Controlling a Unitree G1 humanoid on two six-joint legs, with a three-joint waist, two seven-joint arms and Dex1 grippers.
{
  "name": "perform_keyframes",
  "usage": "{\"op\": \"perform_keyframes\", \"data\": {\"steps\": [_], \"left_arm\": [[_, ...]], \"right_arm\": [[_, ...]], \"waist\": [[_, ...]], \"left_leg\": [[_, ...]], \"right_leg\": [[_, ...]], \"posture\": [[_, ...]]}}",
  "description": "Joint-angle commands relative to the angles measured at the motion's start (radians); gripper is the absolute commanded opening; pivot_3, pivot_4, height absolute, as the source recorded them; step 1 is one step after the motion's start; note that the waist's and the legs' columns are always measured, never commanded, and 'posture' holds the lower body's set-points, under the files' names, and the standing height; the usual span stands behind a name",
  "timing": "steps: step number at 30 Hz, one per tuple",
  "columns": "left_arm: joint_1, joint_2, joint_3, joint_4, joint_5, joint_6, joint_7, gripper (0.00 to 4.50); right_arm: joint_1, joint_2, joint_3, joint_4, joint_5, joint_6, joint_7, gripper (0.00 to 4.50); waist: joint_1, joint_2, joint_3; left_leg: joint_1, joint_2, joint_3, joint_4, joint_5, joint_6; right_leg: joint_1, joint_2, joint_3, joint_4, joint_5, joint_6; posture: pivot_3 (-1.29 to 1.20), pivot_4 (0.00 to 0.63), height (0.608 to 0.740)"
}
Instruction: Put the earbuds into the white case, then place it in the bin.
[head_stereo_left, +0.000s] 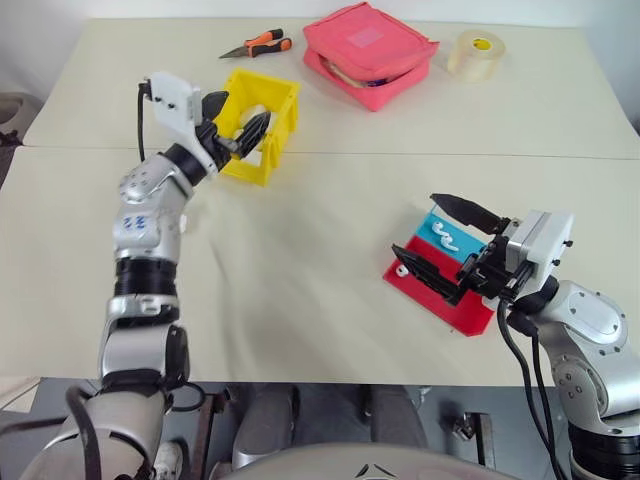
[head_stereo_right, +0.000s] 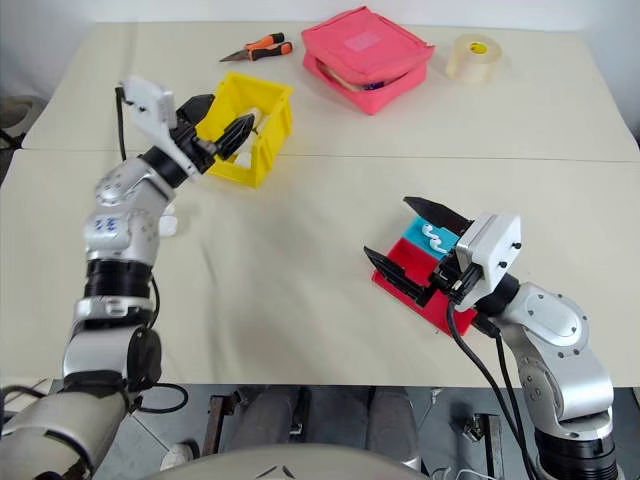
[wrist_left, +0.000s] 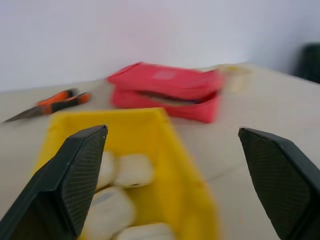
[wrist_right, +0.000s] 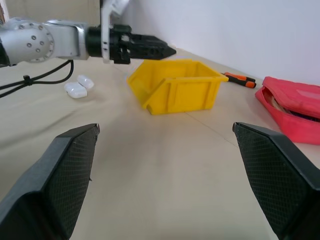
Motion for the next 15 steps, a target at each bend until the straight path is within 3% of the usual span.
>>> {"op": "perform_keyframes", "data": {"steps": [1,3,6,10,15], "left_arm": [[0.144,0.131,-0.042,-0.133,-0.022,-0.161,-0.319,4.48],[0.238,0.19,-0.01,-0.149,-0.095,-0.221,-0.499,4.48],[0.315,0.248,0.024,-0.161,-0.128,-0.197,-0.554,4.48],[0.508,0.287,0.049,-0.357,-0.114,-0.12,-0.474,4.48],[0.571,0.238,0.055,-0.434,-0.081,-0.137,-0.364,4.48]], "right_arm": [[0.029,-0.035,-0.049,-0.019,0.047,-0.023,0.064,4.5],[0.057,-0.057,-0.072,-0.007,0.071,-0.022,0.108,4.5],[0.088,-0.093,-0.087,0.019,0.056,-0.046,0.173,4.5],[0.099,-0.128,-0.122,0.114,0.047,-0.082,0.248,4.5],[0.073,-0.122,-0.136,0.166,0.031,-0.113,0.248,4.5]], "waist": [[-0.012,0.001,0.0],[-0.017,0.001,-0.001],[-0.01,0.0,0.0],[-0.001,0.0,0.0],[0.013,0.0,0.0]], "left_leg": [[0.0,0.0,0.0,-0.001,0.0,0.0],[0.001,0.001,0.001,-0.001,0.0,-0.001],[0.001,0.003,0.002,0.0,0.0,-0.001],[0.002,0.002,0.0,0.001,-0.001,0.001],[0.003,0.002,-0.004,0.001,-0.002,0.002]], "right_leg": [[0.0,0.0,0.0,0.0,0.0,0.0],[0.0,0.001,0.0,0.0,-0.001,-0.001],[0.0,0.001,0.0,0.0,-0.001,-0.002],[0.003,0.0,0.0,0.001,-0.001,-0.002],[0.002,-0.001,0.002,0.001,-0.001,-0.002]], "posture": [[0.0,0.15,0.74],[0.0,0.15,0.74],[0.0,0.15,0.74],[0.0,0.15,0.74],[0.0,0.15,0.74]]}}
